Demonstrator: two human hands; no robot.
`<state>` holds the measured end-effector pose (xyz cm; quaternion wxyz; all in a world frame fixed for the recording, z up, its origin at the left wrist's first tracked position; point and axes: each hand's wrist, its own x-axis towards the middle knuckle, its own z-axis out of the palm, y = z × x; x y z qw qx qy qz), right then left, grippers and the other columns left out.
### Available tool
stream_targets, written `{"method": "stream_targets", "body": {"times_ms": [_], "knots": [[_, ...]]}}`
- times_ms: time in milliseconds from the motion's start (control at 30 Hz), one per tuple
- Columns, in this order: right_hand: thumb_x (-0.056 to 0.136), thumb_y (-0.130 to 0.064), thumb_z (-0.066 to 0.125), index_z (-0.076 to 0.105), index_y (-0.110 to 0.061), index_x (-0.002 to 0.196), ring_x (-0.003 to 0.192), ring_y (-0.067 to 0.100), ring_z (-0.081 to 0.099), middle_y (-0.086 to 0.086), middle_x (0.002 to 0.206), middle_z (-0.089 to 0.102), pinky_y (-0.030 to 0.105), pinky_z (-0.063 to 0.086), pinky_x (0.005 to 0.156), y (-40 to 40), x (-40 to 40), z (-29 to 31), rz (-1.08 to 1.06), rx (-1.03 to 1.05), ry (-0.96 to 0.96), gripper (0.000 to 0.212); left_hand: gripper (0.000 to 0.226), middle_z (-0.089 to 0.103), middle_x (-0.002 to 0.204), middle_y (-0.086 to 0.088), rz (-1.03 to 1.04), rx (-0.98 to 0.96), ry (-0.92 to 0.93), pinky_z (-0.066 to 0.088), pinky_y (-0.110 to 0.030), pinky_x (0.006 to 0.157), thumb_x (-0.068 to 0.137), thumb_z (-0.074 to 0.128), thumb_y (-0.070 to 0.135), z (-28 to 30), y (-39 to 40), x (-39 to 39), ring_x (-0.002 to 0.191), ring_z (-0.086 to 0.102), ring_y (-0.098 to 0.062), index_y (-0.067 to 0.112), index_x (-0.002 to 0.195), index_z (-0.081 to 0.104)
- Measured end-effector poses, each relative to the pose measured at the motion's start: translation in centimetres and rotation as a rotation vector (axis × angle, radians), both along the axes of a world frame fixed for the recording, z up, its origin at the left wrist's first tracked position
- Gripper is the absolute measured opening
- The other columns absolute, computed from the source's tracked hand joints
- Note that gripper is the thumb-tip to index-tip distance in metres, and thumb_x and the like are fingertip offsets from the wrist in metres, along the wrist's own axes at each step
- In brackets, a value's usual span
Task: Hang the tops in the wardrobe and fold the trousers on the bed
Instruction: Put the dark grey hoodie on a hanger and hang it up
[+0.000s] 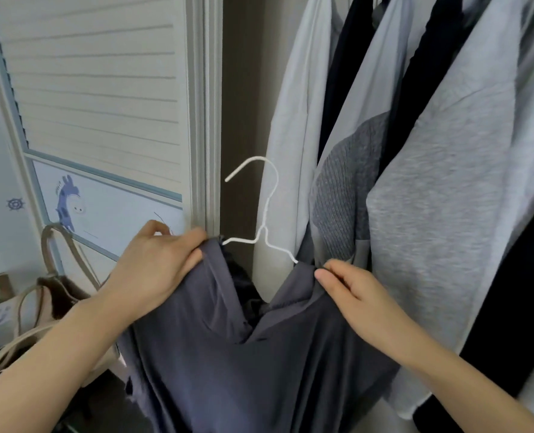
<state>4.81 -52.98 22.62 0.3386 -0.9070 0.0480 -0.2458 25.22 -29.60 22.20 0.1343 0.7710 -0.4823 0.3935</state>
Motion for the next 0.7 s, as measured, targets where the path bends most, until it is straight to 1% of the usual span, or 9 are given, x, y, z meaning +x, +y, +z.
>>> {"method": "stream_targets", "body": {"times_ms": [100,167,267,333,367,467,533,633,700], "knots": [[0.092,-0.042,0.05,0.054,-0.019,0.077,0.064,0.008,0.048,-0.001,0.068,0.053,0.028,0.041,0.063,-0.6,-0.5,1.0,0.027,-0.009,-0.015,0.028,0.034,0.028,0.05,0.015,-0.052,-0.126,0.099,0.029,-0.03,0.072,0.103,0.024,0.043,0.4,0.6,1.0,0.049,0.05,-0.029,0.021,0.092,0.047],[0.083,-0.062,0.048,0.055,-0.019,0.081,0.066,0.012,0.049,0.004,0.073,0.054,0.035,0.042,0.064,-1.5,-1.4,1.9,0.022,-0.044,0.014,0.044,0.029,0.037,0.053,0.015,-0.05,-0.21,0.181,0.024,-0.027,0.068,0.098,0.031,0.04,0.3,1.7,1.9,0.056,0.05,-0.031,0.02,0.093,0.051],[0.071,-0.083,0.04,0.053,-0.021,0.089,0.071,0.02,0.053,0.006,0.079,0.056,0.042,0.045,0.069,-1.9,-2.1,3.1,0.035,-0.096,0.142,0.066,0.033,0.057,0.067,0.006,-0.078,-0.272,0.372,0.03,-0.03,0.067,0.092,0.027,0.052,0.6,2.0,2.3,0.073,0.047,-0.026,0.03,0.096,0.052],[0.077,-0.075,0.044,0.056,-0.022,0.093,0.081,0.02,0.059,0.008,0.089,0.059,0.041,0.046,0.079,-1.1,-2.1,4.1,0.06,-0.073,0.167,0.057,0.029,0.058,0.067,0.006,-0.133,-0.282,0.381,0.033,-0.029,0.063,0.091,0.029,0.051,1.4,1.3,2.4,0.07,0.049,-0.025,0.034,0.094,0.052],[0.08,-0.066,0.049,0.06,-0.02,0.098,0.088,0.014,0.062,0.008,0.097,0.062,0.035,0.046,0.084,-0.6,-2.1,4.7,0.067,0.004,0.157,0.05,0.027,0.058,0.066,0.005,-0.155,-0.287,0.37,0.035,-0.028,0.061,0.092,0.033,0.048,2.3,0.9,2.6,0.067,0.051,-0.025,0.031,0.092,0.054],[0.06,-0.059,0.076,0.072,-0.02,0.102,0.095,0.005,0.066,0.004,0.102,0.072,0.018,0.051,0.083,0.5,-2.4,7.3,0.102,0.454,0.106,0.057,0.021,0.057,0.066,0.006,-0.221,-0.329,0.451,0.037,-0.021,0.062,0.092,0.041,0.036,4.5,-0.8,3.5,0.066,0.054,-0.008,0.027,0.078,0.052],[0.038,-0.053,0.09,0.076,-0.016,0.1,0.095,0.014,0.07,0.007,0.104,0.073,0.023,0.056,0.079,0.6,-2.9,9.7,0.137,0.701,0.058,0.073,0.022,0.055,0.071,0.006,-0.253,-0.333,0.502,0.036,-0.018,0.065,0.092,0.04,0.036,5.7,-2.2,4.3,0.073,0.053,-0.003,0.028,0.074,0.051],[0.046,-0.027,0.084,0.078,-0.004,0.085,0.082,0.023,0.073,0.018,0.097,0.073,0.028,0.059,0.065,0.7,-4.4,14.4,0.112,0.855,-0.058,0.046,0.033,0.062,0.085,0.004,-0.258,-0.32,0.523,0.04,-0.025,0.075,0.096,0.042,0.044,7.7,-3.7,4.9,0.081,0.056,-0.008,0.02,0.088,0.063],[0.043,-0.024,0.083,0.078,-0.003,0.087,0.085,0.025,0.072,0.017,0.099,0.073,0.035,0.06,0.064,0.5,-5.9,17.0,0.043,0.914,-0.093,0.049,0.028,0.064,0.095,0.007,-0.259,-0.345,0.511,0.042,-0.025,0.08,0.098,0.044,0.044,8.3,-4.0,4.8,0.088,0.058,-0.01,0.025,0.096,0.065]]}}
